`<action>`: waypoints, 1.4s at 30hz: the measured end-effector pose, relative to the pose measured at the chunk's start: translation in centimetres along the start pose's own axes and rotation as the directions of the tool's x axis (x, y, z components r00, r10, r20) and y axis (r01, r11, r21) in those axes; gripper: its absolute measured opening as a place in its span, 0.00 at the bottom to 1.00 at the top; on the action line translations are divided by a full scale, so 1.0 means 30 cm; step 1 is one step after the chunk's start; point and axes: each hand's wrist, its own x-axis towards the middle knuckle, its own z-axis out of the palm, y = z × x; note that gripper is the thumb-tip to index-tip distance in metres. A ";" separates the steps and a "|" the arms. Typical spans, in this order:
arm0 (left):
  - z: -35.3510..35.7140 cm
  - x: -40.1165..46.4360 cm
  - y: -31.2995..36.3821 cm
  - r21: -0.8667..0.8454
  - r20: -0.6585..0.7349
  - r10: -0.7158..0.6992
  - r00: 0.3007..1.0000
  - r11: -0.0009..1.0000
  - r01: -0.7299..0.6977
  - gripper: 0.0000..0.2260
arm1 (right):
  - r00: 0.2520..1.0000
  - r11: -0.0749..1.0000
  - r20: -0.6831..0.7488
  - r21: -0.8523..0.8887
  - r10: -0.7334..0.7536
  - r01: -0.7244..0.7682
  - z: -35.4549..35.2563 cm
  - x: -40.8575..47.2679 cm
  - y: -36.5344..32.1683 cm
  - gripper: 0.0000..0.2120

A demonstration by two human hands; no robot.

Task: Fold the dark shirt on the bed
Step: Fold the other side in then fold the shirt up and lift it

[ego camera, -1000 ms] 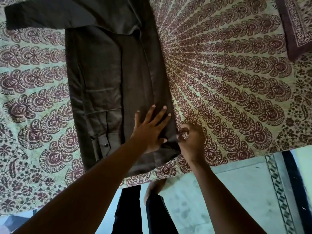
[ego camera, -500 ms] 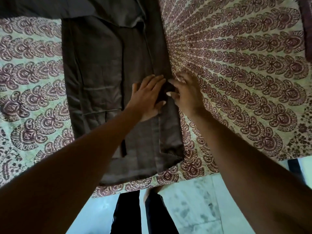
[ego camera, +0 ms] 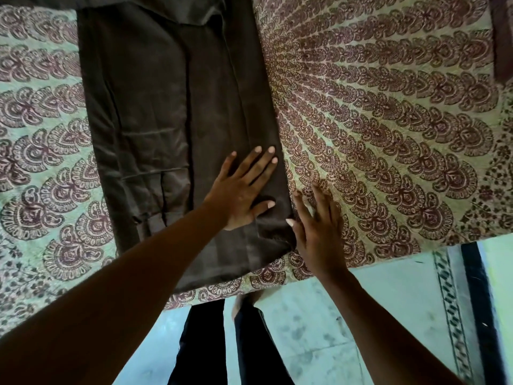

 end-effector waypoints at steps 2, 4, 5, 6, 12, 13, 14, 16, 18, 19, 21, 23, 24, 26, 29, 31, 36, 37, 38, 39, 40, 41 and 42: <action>-0.004 0.002 -0.008 0.015 0.006 0.007 1.000 1.000 -0.007 0.37 | 0.999 0.999 -0.004 -0.026 -0.038 0.038 -0.002 -0.009 -0.002 0.23; -0.003 -0.009 0.000 0.027 0.005 0.002 1.000 1.000 -0.002 0.36 | 0.998 0.997 0.005 -0.047 -0.069 0.069 -0.001 -0.015 0.003 0.23; -0.003 -0.019 0.009 0.032 0.002 0.005 1.000 0.999 -0.005 0.35 | 0.997 0.995 0.015 -0.057 -0.082 0.083 -0.002 -0.021 0.008 0.23; 0.000 -0.035 0.019 0.032 0.001 0.009 1.000 0.999 -0.009 0.34 | 0.995 0.993 0.025 -0.066 -0.098 0.099 -0.001 -0.027 0.015 0.24; 0.051 -0.159 0.116 0.008 -0.028 0.009 1.000 1.000 -0.009 0.34 | 0.992 0.991 -0.074 0.079 -0.103 0.109 -0.022 -0.040 0.030 0.22; 0.060 -0.175 0.134 0.003 -0.022 0.016 1.000 1.000 -0.016 0.34 | 0.990 0.990 -0.117 0.100 -0.083 0.095 -0.026 -0.031 0.017 0.21; 0.066 -0.191 0.147 -0.002 -0.011 0.034 0.999 0.999 -0.035 0.34 | 0.986 0.991 -0.154 0.107 -0.067 0.084 -0.031 -0.015 0.001 0.20; 0.066 -0.213 0.160 -0.014 -0.008 0.077 0.997 0.997 -0.077 0.33 | 0.981 0.994 -0.188 0.087 -0.049 0.066 -0.031 0.021 -0.025 0.19; 0.048 -0.214 0.156 -0.035 -0.066 0.063 0.996 0.997 -0.065 0.29 | 0.987 0.999 -0.157 0.032 -0.038 0.043 -0.019 0.046 -0.041 0.19; 0.035 -0.204 0.151 -0.051 -0.102 0.024 0.995 0.998 -0.029 0.28 | 0.990 0.999 -0.135 -0.004 -0.042 0.042 -0.008 0.046 -0.041 0.19; 0.017 -0.179 0.138 -0.071 -0.107 -0.056 0.993 0.996 0.049 0.28 | 0.990 0.995 -0.112 -0.061 -0.091 0.085 0.010 0.013 -0.031 0.20; 0.022 -0.166 0.122 -0.063 -0.044 -0.054 0.998 0.997 0.051 0.31 | 0.985 0.987 -0.094 -0.085 -0.147 0.140 0.017 -0.039 -0.017 0.22; 0.031 -0.163 0.115 -0.060 -0.016 -0.034 0.999 0.998 0.033 0.32 | 0.985 0.985 -0.075 -0.090 -0.157 0.150 0.015 -0.062 -0.011 0.23; 0.032 -0.163 0.102 -0.078 0.024 -0.011 1.000 0.997 0.013 0.33 | 0.988 0.986 -0.021 -0.073 -0.151 0.149 0.004 -0.098 -0.004 0.23; -0.005 -0.156 0.091 -0.174 0.028 -0.021 0.999 0.984 0.026 0.31 | 0.994 0.992 -0.012 0.059 -0.108 0.109 -0.037 -0.087 -0.015 0.22; -0.056 -0.143 0.077 -0.281 0.006 -0.059 0.998 0.958 0.059 0.29 | 0.996 0.991 -0.063 0.117 -0.060 0.067 -0.073 -0.041 -0.044 0.20; -0.181 -0.092 -0.041 -0.407 -0.165 -0.255 0.953 0.897 0.169 0.27 | 0.983 0.946 -0.182 0.309 -0.039 0.095 -0.125 0.170 -0.170 0.14; -0.207 -0.076 -0.079 -0.431 -0.178 -0.310 0.934 0.878 0.210 0.27 | 0.979 0.932 -0.200 0.347 -0.034 0.103 -0.131 0.223 -0.204 0.13; -0.234 -0.058 -0.120 -0.458 -0.182 -0.361 0.915 0.854 0.246 0.26 | 0.977 0.918 -0.212 0.382 -0.024 0.106 -0.135 0.279 -0.241 0.13; -0.253 -0.043 -0.161 -0.486 -0.185 -0.402 0.897 0.831 0.272 0.26 | 0.977 0.904 -0.213 0.416 -0.008 0.098 -0.139 0.330 -0.280 0.12; -0.272 -0.025 -0.216 -0.509 -0.192 -0.434 0.880 0.811 0.289 0.26 | 0.978 0.891 -0.211 0.446 0.009 0.088 -0.139 0.389 -0.324 0.11; -0.289 -0.008 -0.271 -0.526 -0.205 -0.457 0.865 0.797 0.297 0.25 | 0.979 0.877 -0.205 0.472 0.017 0.084 -0.136 0.445 -0.363 0.11; -0.301 0.010 -0.329 -0.536 -0.220 -0.480 0.849 0.787 0.306 0.25 | 0.979 0.863 -0.201 0.497 0.017 0.087 -0.132 0.500 -0.401 0.12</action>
